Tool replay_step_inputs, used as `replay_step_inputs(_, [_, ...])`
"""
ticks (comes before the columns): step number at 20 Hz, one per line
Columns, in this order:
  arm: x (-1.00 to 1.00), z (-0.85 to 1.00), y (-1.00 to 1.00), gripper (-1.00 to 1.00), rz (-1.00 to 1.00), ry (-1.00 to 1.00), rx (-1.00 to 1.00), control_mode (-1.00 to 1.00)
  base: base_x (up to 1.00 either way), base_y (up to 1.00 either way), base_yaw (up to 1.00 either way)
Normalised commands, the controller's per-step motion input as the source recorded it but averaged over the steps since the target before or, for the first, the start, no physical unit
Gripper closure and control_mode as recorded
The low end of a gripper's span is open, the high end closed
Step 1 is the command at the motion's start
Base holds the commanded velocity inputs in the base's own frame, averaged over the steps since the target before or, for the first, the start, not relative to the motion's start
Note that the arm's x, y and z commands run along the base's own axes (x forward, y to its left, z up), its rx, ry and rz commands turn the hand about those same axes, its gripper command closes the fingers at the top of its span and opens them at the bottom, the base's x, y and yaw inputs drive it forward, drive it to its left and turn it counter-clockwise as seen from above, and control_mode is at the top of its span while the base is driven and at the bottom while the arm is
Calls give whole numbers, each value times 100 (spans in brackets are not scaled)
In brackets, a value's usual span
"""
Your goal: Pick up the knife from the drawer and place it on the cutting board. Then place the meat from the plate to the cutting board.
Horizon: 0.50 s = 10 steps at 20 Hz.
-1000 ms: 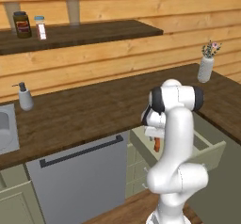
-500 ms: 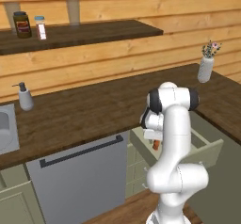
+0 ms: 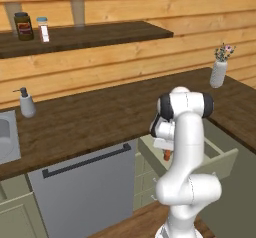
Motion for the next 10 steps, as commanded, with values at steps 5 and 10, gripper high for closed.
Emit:
replay_step_inputs(5, [-41, 31, 0, 100, -17, 0, 0, -100, 0, 0, 0])
replay_step_inputs(10, [-36, 65, 0, 100, -18, 0, 0, -100, 0, 0, 0])
